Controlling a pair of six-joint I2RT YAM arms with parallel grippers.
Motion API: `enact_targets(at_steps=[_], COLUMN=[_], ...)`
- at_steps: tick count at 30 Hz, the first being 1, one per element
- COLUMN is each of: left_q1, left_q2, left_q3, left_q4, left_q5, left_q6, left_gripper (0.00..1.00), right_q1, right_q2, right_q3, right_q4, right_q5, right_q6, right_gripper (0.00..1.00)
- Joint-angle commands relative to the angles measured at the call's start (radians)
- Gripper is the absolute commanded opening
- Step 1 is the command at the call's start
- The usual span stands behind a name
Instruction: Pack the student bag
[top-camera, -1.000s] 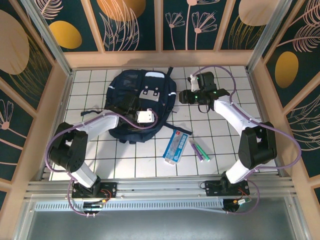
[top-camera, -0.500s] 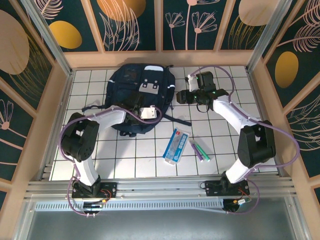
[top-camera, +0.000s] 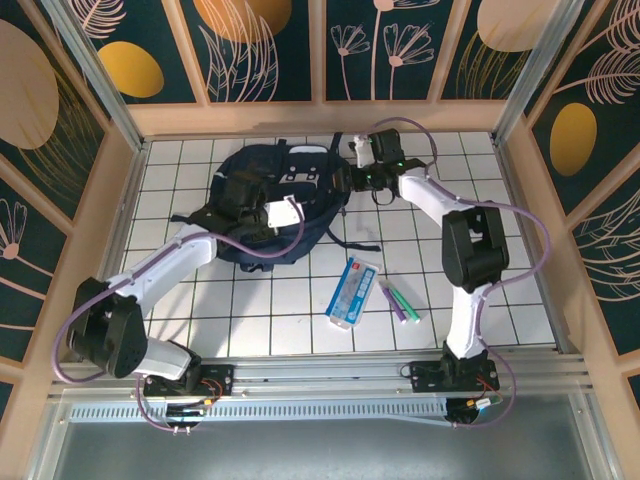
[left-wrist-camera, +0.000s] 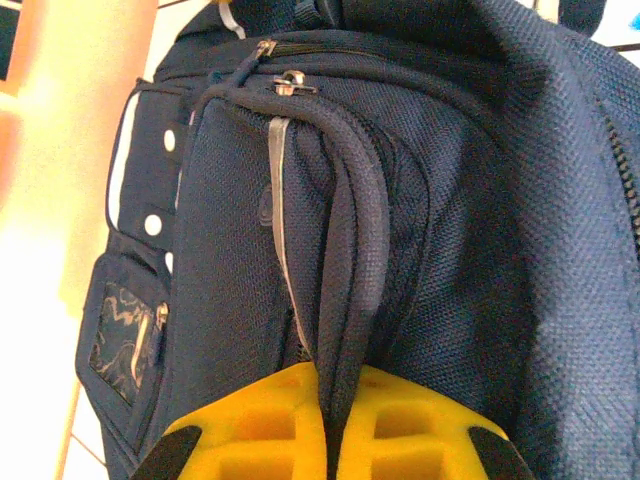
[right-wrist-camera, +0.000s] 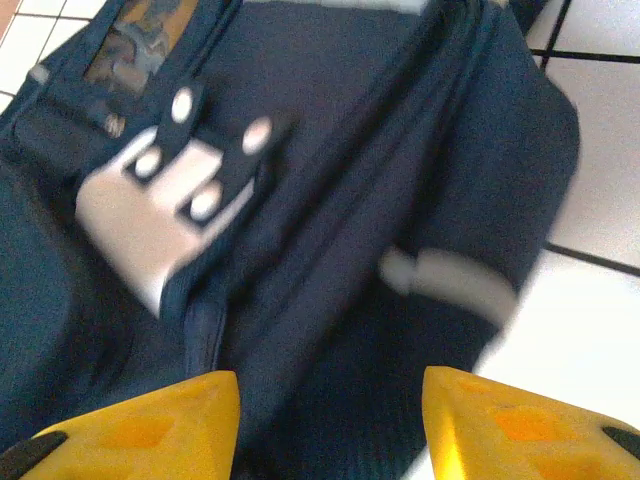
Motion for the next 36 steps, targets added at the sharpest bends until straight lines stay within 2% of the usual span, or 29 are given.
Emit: enact_targets(at_steps=[1,6,8,13,16,22,28,32,36], left_q1=[-0.002,-0.005,-0.005,-0.005,-0.005,-0.005,-0.005,-0.004,-0.005], left_q2=[-0.052,-0.099,-0.095,-0.095,-0.100,-0.098,-0.078,-0.035,0.020], left_q3=[-0.056,-0.174,-0.184,-0.199,-0.199,-0.178,-0.152,-0.116,-0.072], left_q4=[0.044,0.106,0.108,0.132,0.124,0.068,0.066,0.044,0.036], left_q5=[0.099,0.104,0.117,0.184,0.212,0.256,0.254,0.216,0.182], left_q6=[0.009,-0.008,-0.028,-0.098,-0.101,-0.078,-0.145,-0.224,-0.337], left_gripper=[0.00,0.00,0.00,0.00,0.00,0.00,0.00,0.00,0.00], right_q1=[0.037,0.052,0.077,0.147,0.153,0.195,0.233,0.252,0.252], right_q2=[0.044,0.093,0.098,0.079,0.079,0.132,0.174,0.155,0.100], right_q3=[0.075,0.110,0.105,0.050,0.047,0.168,0.219,0.225,0.204], right_q4=[-0.065,-0.162,-0.242,-0.373,-0.374,-0.399,-0.424,-0.433,-0.405], right_q5=[0.009,-0.041,-0.043,0.057,0.111,0.209,0.357,0.498,0.538], right_q6=[0.039,0.097,0.082,0.009,-0.016,-0.034,-0.001,0.060,0.128], right_gripper=[0.51,0.42,0.42,0.42,0.41,0.41,0.27,0.10,0.05])
